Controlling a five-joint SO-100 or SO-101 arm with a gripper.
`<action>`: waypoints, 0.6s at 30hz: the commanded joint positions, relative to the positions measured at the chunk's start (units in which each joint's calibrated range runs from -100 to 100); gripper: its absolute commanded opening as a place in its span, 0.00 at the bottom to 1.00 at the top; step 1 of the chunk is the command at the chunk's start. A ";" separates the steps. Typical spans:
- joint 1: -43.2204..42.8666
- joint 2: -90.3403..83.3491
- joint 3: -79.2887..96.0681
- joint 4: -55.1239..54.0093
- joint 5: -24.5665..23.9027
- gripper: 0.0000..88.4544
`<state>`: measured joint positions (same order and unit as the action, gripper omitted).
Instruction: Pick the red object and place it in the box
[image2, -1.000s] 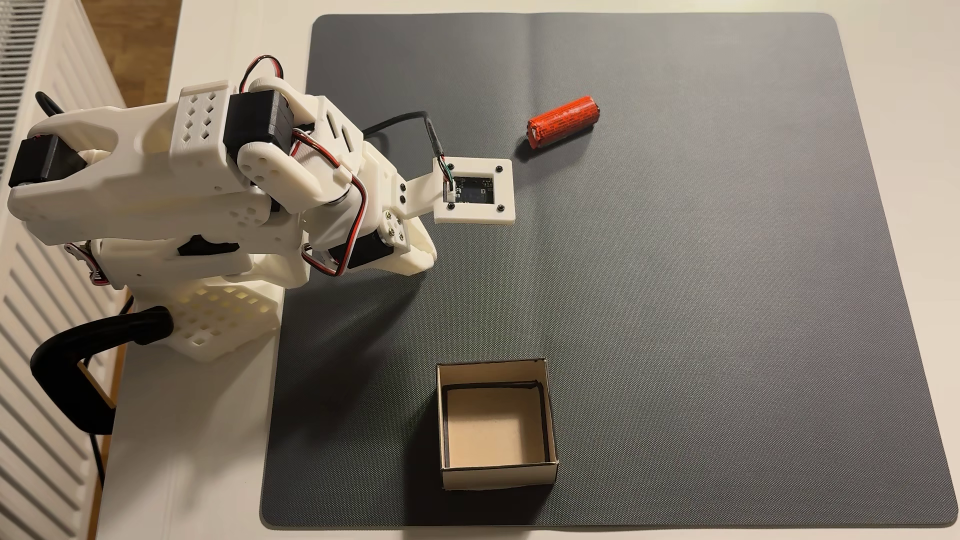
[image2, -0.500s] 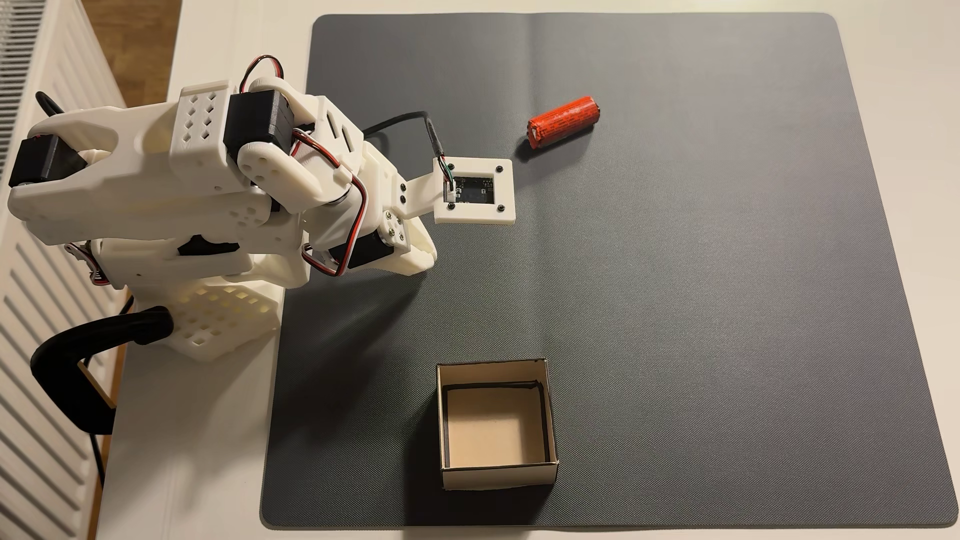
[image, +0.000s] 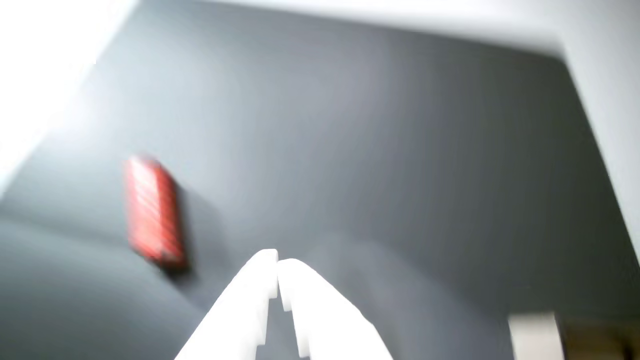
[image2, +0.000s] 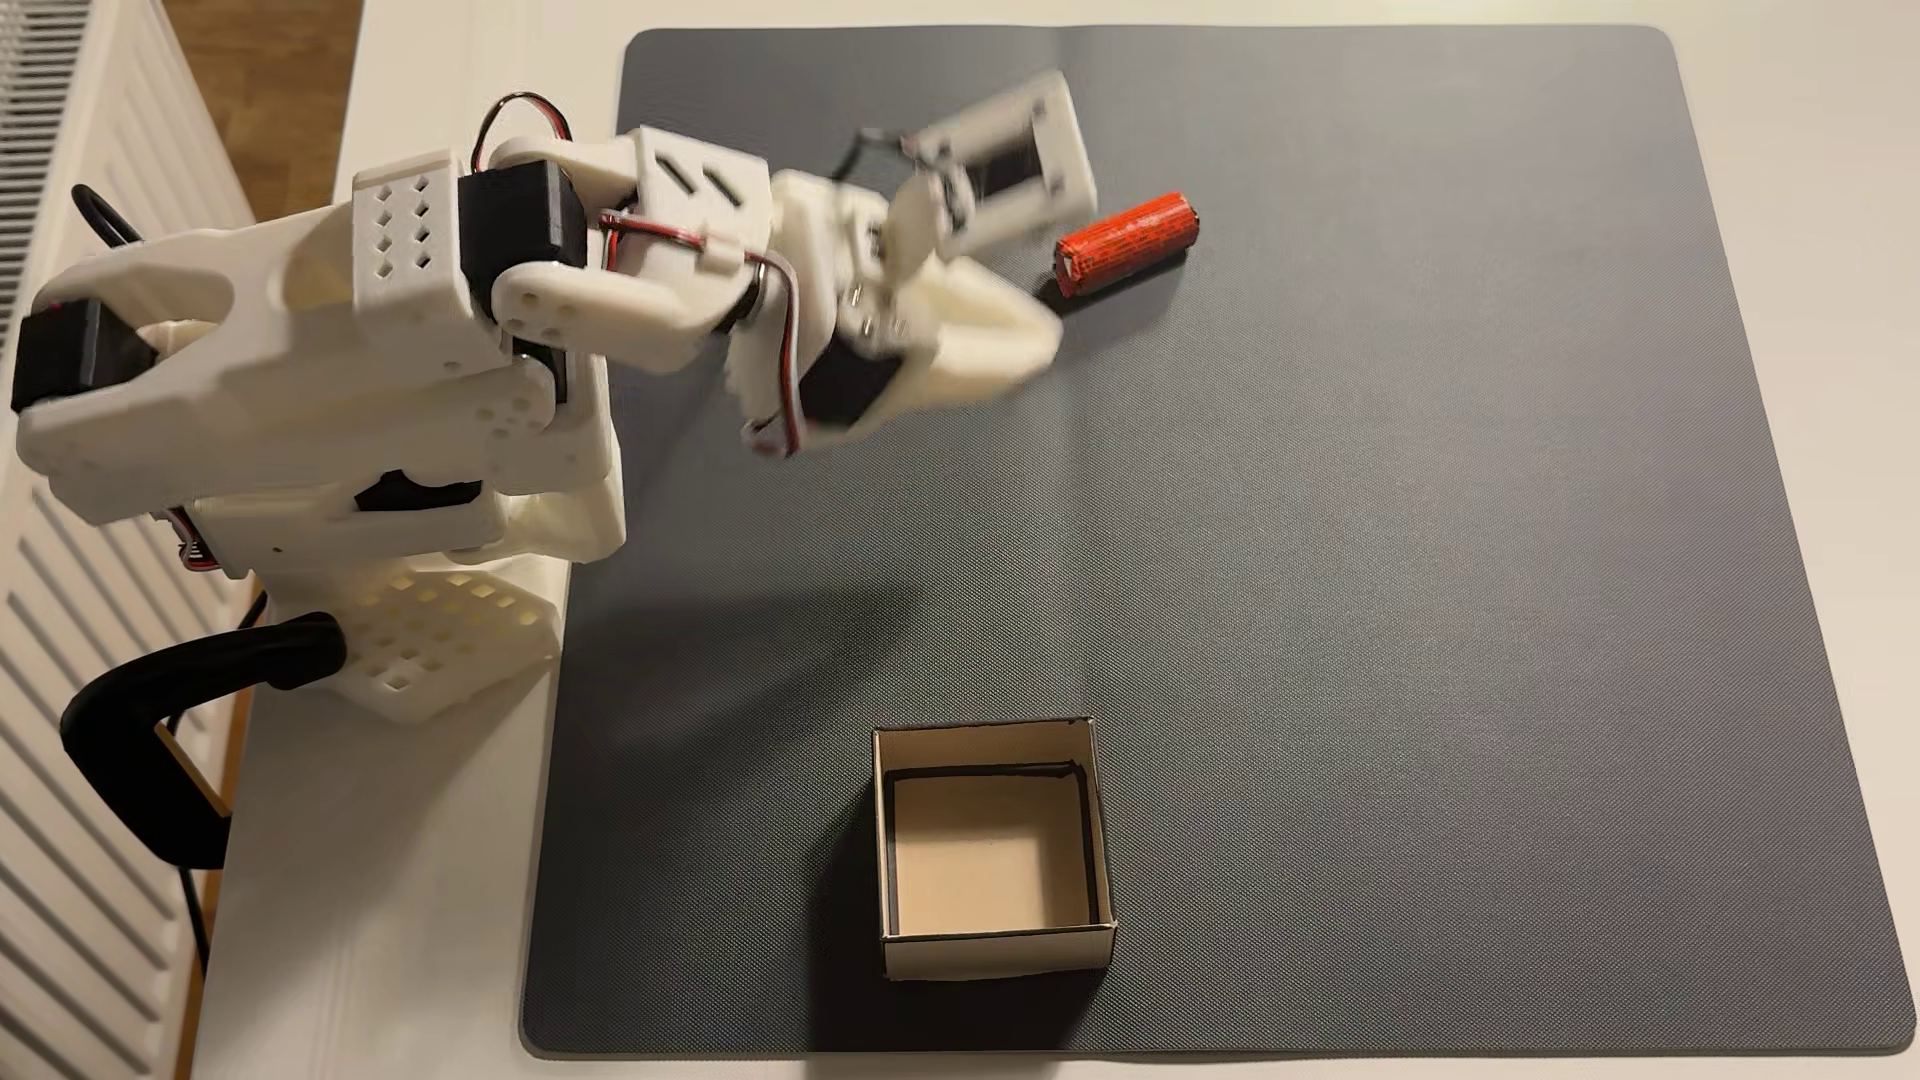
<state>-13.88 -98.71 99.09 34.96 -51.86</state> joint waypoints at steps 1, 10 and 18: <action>-5.20 0.15 0.64 -6.20 -5.40 0.01; -11.58 0.24 0.55 -1.91 -7.64 0.01; -12.18 4.32 0.19 -1.83 -7.33 0.02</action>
<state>-25.69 -96.90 99.36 32.87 -59.36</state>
